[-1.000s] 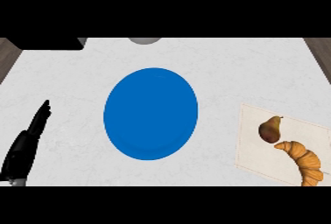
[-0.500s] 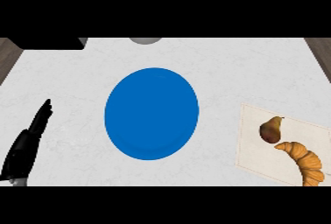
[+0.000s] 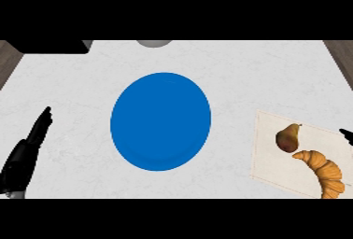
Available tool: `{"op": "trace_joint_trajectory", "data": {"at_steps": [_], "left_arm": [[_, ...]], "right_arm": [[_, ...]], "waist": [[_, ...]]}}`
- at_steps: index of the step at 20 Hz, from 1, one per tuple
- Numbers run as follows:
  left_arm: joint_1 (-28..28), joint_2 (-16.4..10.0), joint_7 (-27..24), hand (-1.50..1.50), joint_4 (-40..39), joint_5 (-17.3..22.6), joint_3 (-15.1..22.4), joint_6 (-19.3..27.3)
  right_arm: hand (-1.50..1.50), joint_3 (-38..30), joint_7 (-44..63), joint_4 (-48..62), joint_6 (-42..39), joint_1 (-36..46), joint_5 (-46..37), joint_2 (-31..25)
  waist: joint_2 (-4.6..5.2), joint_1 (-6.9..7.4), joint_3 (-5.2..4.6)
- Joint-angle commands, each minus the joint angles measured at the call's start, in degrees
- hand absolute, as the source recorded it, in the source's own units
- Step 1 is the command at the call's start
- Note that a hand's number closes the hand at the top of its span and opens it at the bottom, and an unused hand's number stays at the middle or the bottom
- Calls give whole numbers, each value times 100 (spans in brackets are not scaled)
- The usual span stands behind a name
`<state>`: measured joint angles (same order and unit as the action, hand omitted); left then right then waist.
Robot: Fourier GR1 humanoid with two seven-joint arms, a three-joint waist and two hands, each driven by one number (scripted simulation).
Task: Pick the croissant from the placemat and place it in the plate
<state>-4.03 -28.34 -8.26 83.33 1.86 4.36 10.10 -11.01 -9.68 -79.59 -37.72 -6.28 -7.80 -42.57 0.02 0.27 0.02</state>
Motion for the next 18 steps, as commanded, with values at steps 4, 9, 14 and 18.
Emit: {"op": "trace_joint_trajectory", "data": {"at_steps": [4, 9, 14, 18], "left_arm": [[206, 439, 100, 0, -112, -447, -51, 24], [-404, 386, -206, 0, 204, -351, -388, -322], [-749, 453, 203, 0, 942, -574, -506, -342], [230, 474, -198, 0, -441, -681, -789, -644]], "right_arm": [[-150, 97, -469, 837, -471, 650, -588, 7], [-150, 375, -442, 873, -250, 627, -1109, 463], [-150, 262, -780, 1383, -210, 834, -1470, 450], [-150, 396, -947, 1828, -37, 1191, -1754, 755]], "waist": [[0, -17, -1], [-5, -4, -2], [-6, 15, 1], [5, -9, -1]]}}
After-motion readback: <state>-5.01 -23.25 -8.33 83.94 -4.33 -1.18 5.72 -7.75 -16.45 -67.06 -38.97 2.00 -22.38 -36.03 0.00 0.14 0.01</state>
